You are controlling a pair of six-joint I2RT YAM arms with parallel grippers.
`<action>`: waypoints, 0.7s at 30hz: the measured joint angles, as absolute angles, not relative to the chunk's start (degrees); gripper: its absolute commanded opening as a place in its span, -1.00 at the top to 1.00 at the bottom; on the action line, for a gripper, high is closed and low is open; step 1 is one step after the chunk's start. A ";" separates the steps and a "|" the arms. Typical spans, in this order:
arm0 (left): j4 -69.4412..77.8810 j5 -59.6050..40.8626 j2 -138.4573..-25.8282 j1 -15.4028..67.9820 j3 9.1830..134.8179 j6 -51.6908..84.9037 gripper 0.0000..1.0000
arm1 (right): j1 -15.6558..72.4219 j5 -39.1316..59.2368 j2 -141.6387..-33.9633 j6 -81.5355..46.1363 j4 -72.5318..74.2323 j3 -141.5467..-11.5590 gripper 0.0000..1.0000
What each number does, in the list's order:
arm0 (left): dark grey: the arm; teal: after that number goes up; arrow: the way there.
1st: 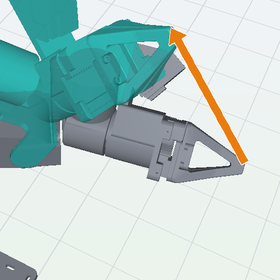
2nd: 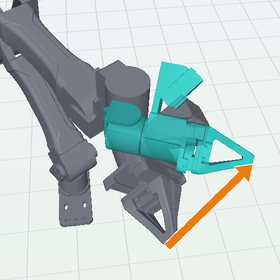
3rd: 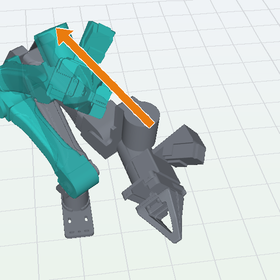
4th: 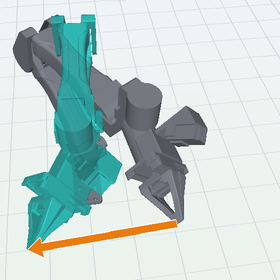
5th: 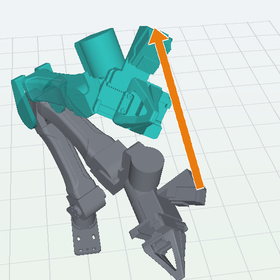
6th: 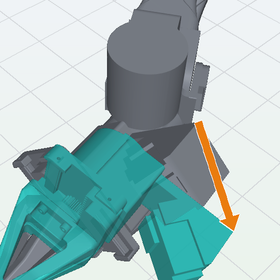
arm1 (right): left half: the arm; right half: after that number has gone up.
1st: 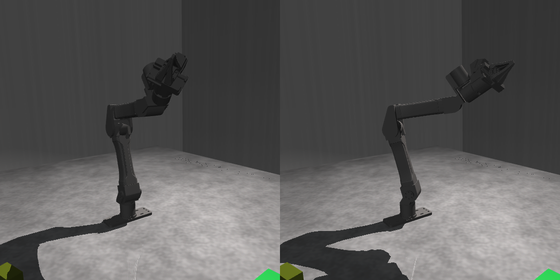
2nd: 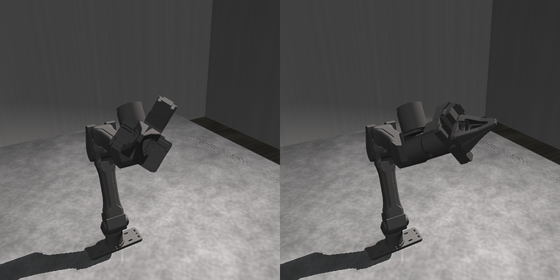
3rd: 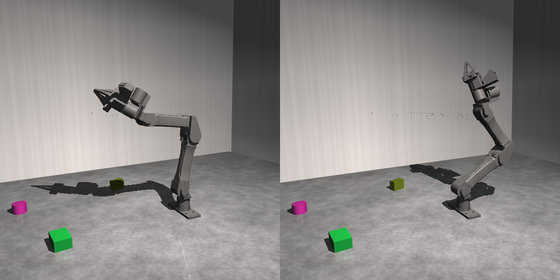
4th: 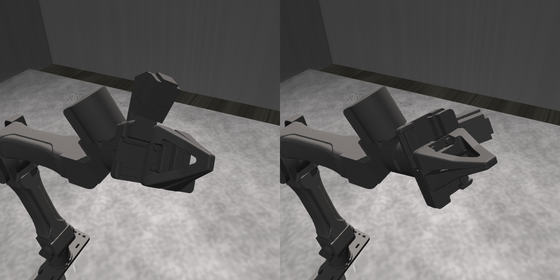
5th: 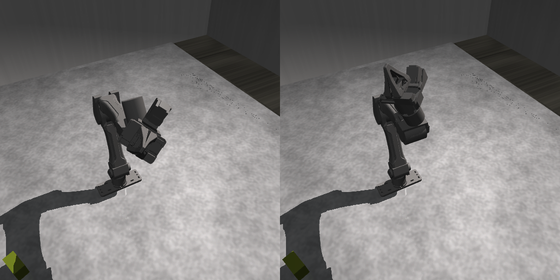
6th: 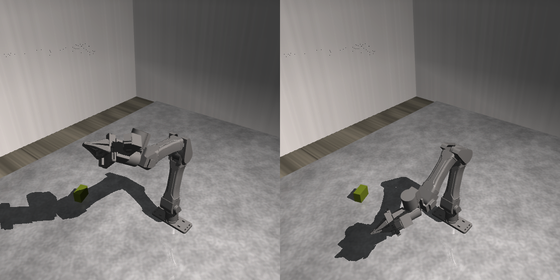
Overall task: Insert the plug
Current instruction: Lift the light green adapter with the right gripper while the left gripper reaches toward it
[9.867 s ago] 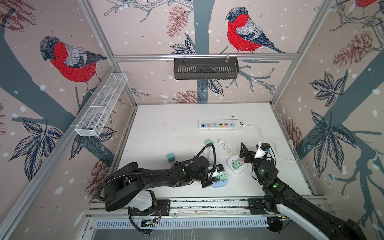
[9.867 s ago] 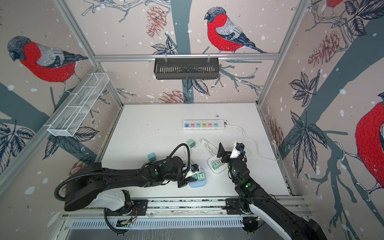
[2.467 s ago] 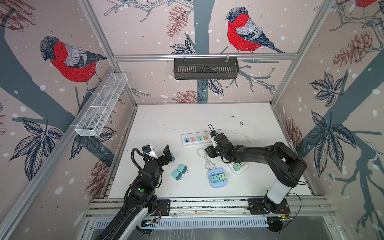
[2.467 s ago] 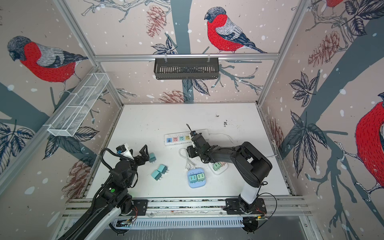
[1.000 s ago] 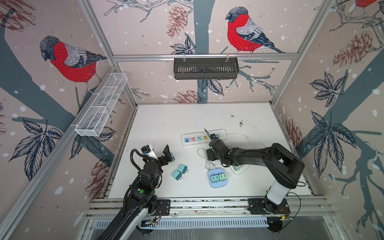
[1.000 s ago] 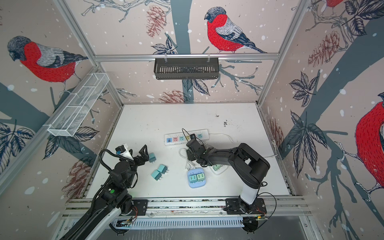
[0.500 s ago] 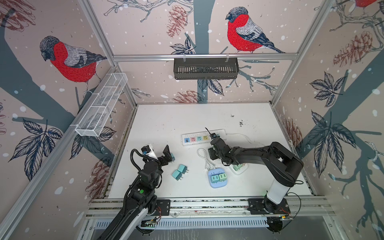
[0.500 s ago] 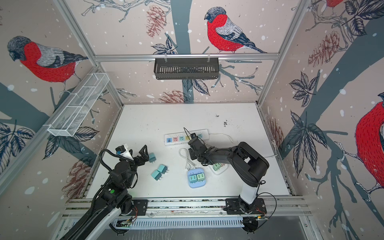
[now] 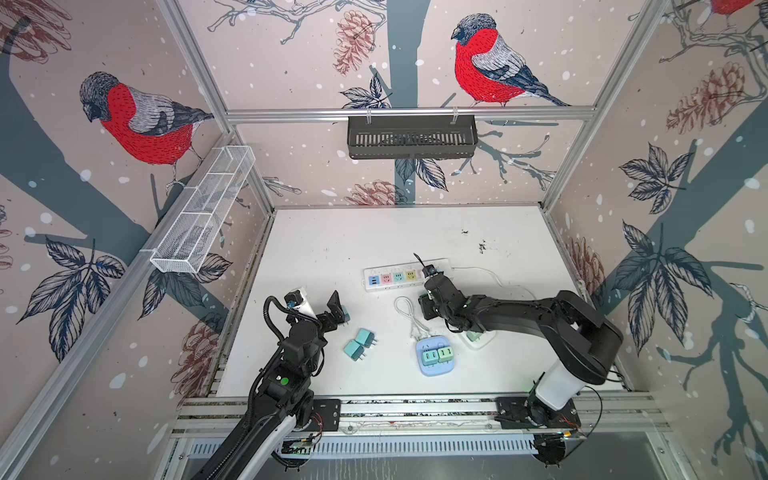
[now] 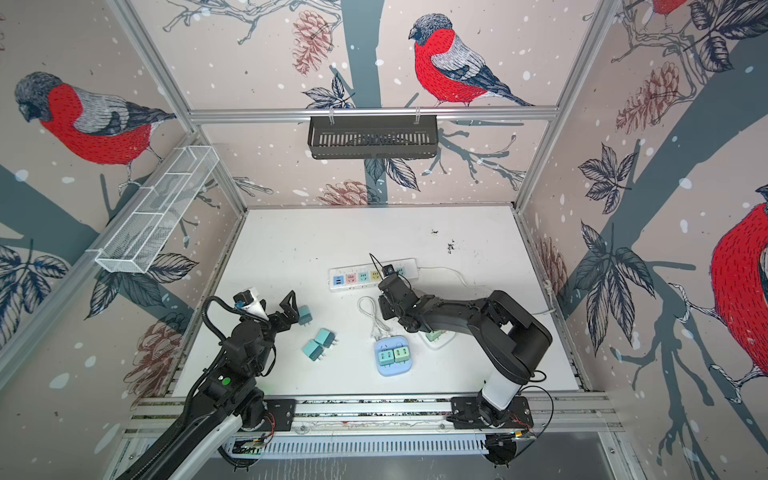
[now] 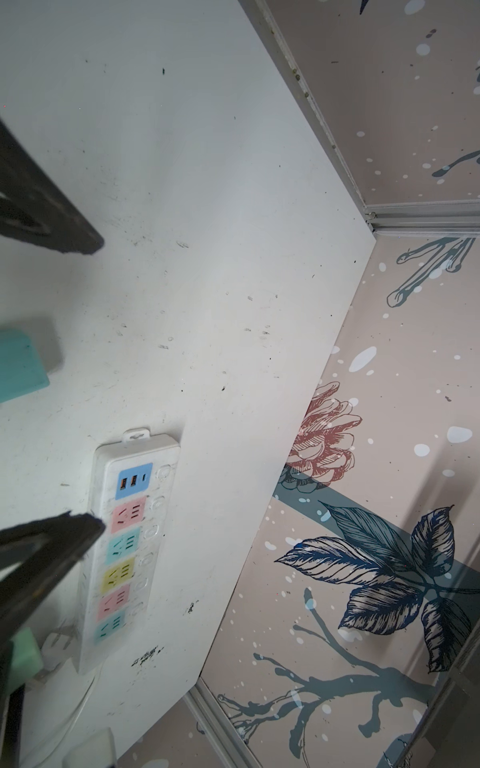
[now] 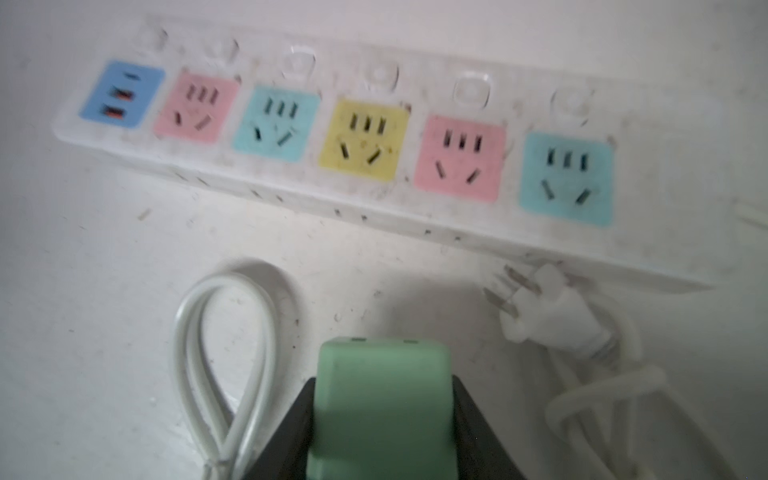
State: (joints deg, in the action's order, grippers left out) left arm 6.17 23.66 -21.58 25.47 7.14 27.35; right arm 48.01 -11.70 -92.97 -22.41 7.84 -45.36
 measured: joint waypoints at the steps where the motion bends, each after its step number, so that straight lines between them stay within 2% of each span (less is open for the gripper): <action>1: 5.72 22.68 -21.91 25.45 7.79 28.12 -0.93 | 48.01 -12.25 -91.35 -22.20 8.32 -45.23 0.57; 4: 3.73 18.65 -22.59 25.43 12.62 30.30 -0.94 | 48.12 -13.89 -85.67 -19.84 12.99 -42.11 0.63; 10: -0.32 6.79 -23.07 25.45 23.05 34.30 -0.94 | 49.15 -15.22 -72.10 -13.47 25.80 -26.98 0.70; 13: -0.16 -1.78 -22.41 25.45 24.16 34.65 -0.63 | 49.45 -15.29 -65.91 -10.31 32.10 -20.64 0.73; 15: 0.69 -8.23 -23.05 25.58 24.14 34.57 -0.52 | 49.63 -15.16 -63.24 -8.60 36.38 -16.97 0.74; 18: 1.08 -15.57 -26.55 27.27 25.85 34.50 -0.44 | 50.00 -14.83 -60.84 -6.57 40.73 -13.15 0.82; 21: 0.99 -16.88 -31.18 34.30 29.15 33.23 -0.40 | 50.57 -14.15 -59.42 -4.25 44.99 -11.05 0.85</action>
